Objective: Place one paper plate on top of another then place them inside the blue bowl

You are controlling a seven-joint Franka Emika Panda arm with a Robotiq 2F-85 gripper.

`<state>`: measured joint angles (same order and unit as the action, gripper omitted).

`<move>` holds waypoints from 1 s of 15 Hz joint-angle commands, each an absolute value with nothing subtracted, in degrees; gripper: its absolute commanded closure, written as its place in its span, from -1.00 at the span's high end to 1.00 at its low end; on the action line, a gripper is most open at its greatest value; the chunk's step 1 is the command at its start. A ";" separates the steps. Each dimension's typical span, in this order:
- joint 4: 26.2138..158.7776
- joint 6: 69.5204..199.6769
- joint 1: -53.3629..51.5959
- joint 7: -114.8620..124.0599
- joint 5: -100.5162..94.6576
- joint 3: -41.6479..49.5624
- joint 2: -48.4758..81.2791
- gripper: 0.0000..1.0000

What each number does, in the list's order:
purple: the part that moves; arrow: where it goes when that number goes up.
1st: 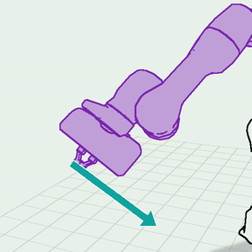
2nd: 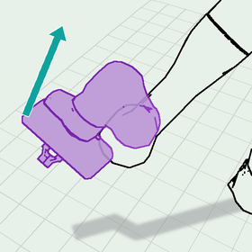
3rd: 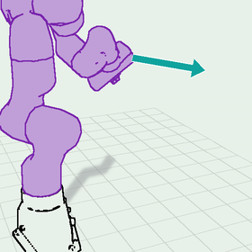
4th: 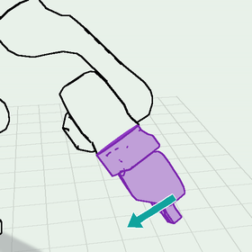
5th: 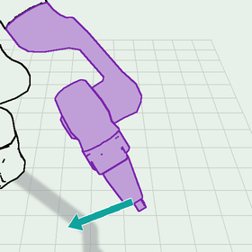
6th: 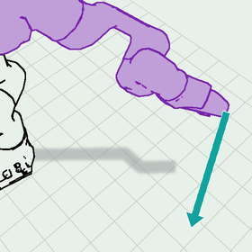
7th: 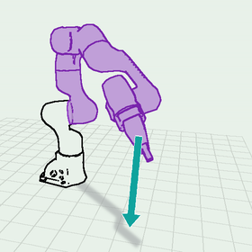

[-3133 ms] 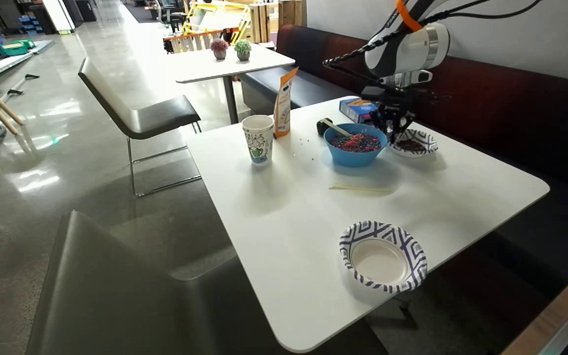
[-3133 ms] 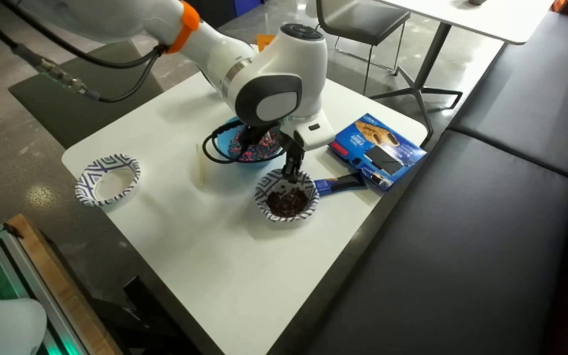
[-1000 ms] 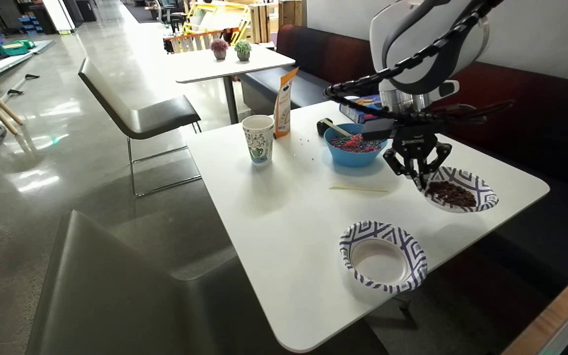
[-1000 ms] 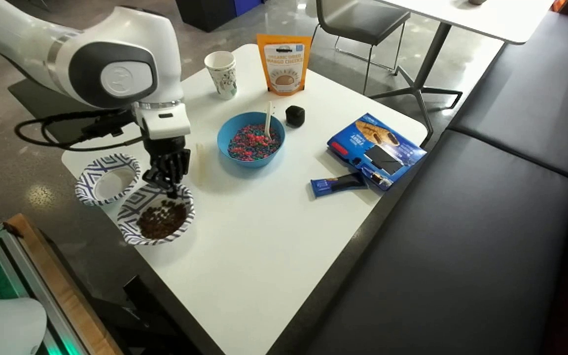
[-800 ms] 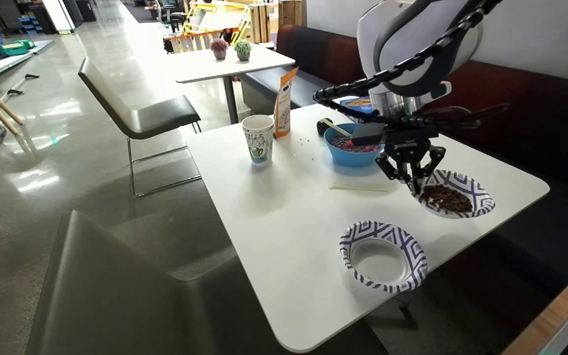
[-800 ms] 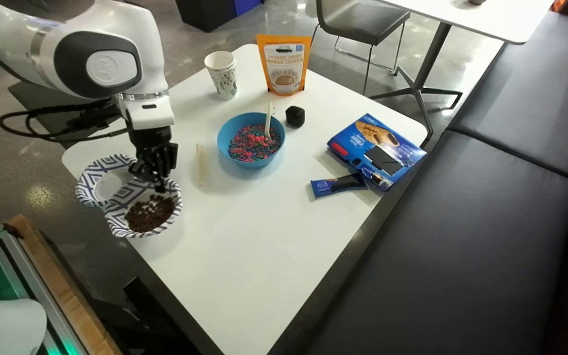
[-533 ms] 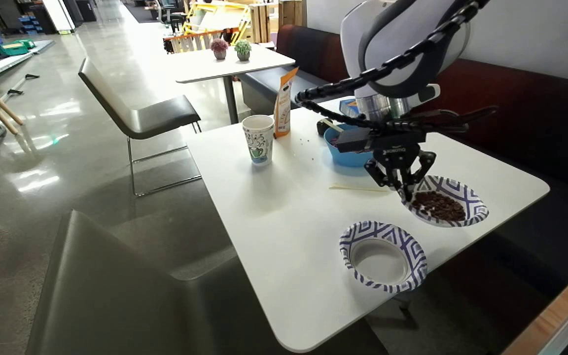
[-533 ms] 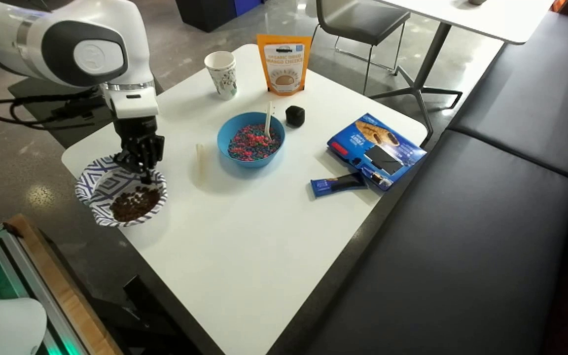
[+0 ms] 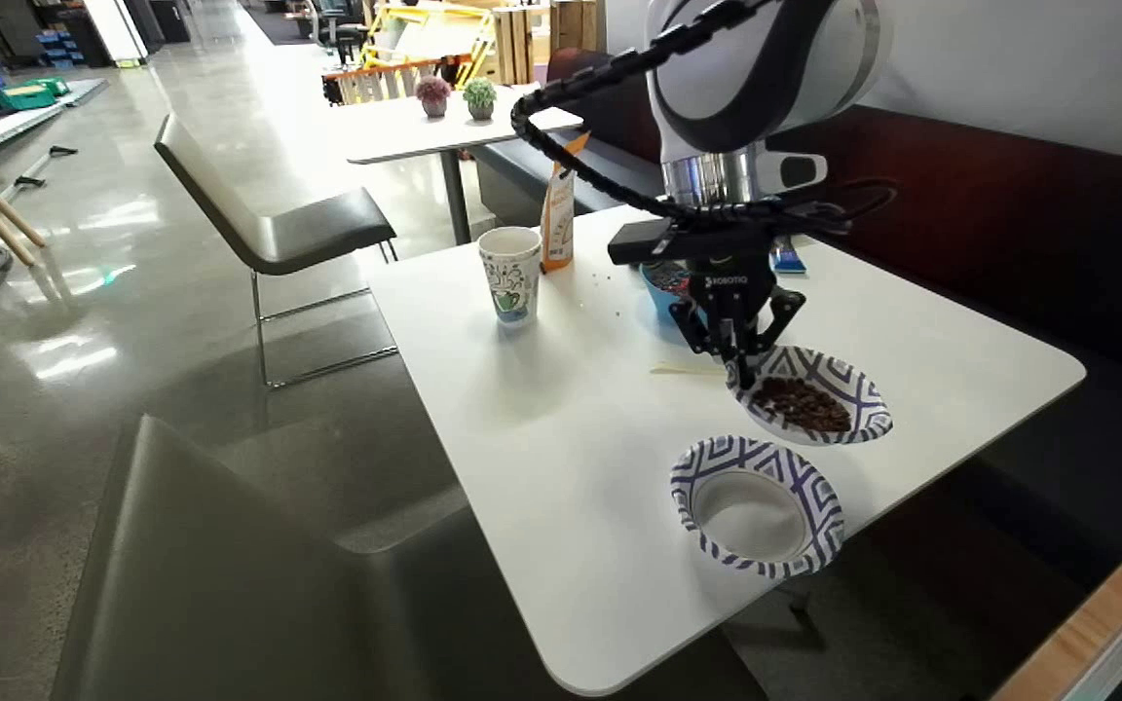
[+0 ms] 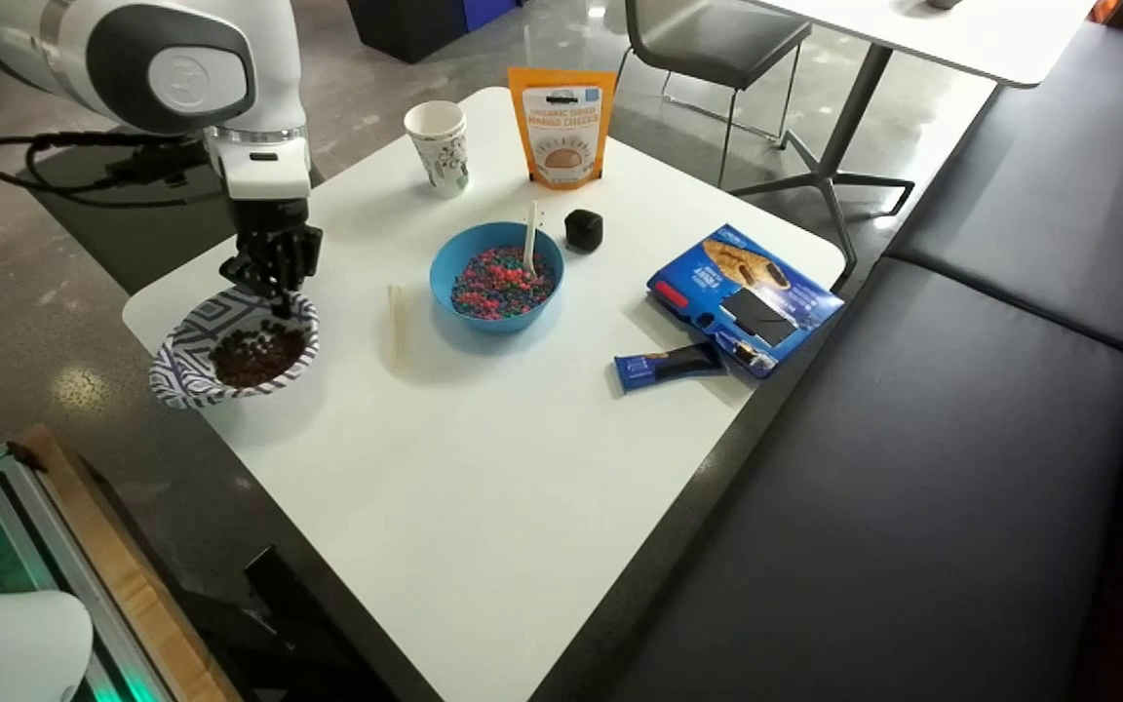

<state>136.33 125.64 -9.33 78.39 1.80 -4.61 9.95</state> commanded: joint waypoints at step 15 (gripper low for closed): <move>125.77 126.00 -14.41 83.10 8.26 -5.68 24.56 -0.97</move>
